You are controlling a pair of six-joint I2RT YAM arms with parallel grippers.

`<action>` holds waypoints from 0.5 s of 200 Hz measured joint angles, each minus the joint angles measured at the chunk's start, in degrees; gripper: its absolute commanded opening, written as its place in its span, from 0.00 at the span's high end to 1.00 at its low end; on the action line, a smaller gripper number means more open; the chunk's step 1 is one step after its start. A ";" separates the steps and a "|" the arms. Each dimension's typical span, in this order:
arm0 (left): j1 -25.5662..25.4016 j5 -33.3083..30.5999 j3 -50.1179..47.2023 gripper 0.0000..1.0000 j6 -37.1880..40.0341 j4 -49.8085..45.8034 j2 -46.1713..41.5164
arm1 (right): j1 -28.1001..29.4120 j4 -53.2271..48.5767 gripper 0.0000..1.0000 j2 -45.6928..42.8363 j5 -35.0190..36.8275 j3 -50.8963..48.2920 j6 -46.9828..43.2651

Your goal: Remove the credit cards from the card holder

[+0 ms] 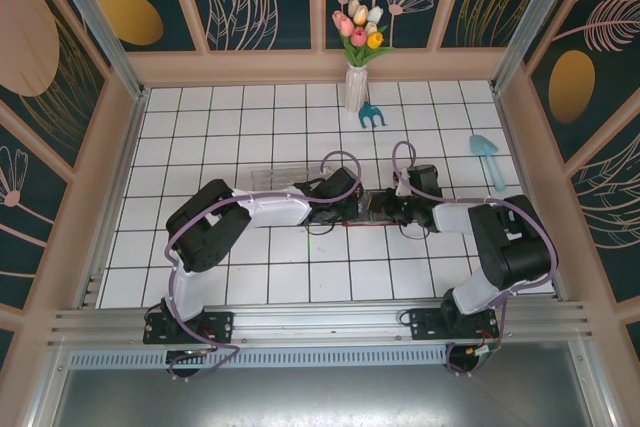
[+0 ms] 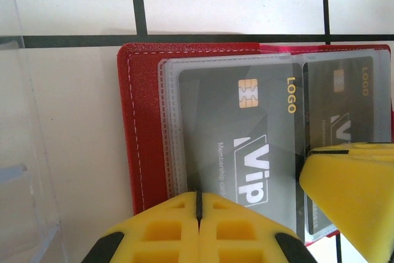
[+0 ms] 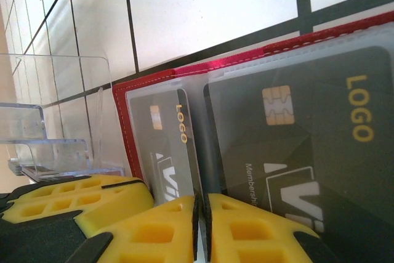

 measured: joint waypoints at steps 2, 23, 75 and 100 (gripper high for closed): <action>0.00 0.00 0.00 1.00 0.00 -0.02 0.00 | 0.00 0.00 0.86 0.00 -0.02 -0.02 -0.02; 0.00 0.00 0.02 1.00 0.02 -0.07 0.00 | 0.02 0.04 0.85 0.00 -0.20 0.00 -0.02; 0.07 -0.04 0.04 1.00 0.02 -0.46 0.00 | 0.39 0.02 0.97 0.07 -0.17 0.07 -0.44; 0.13 -0.02 0.04 1.00 0.02 -0.57 0.00 | 0.39 0.00 1.00 0.13 -0.09 0.07 -0.59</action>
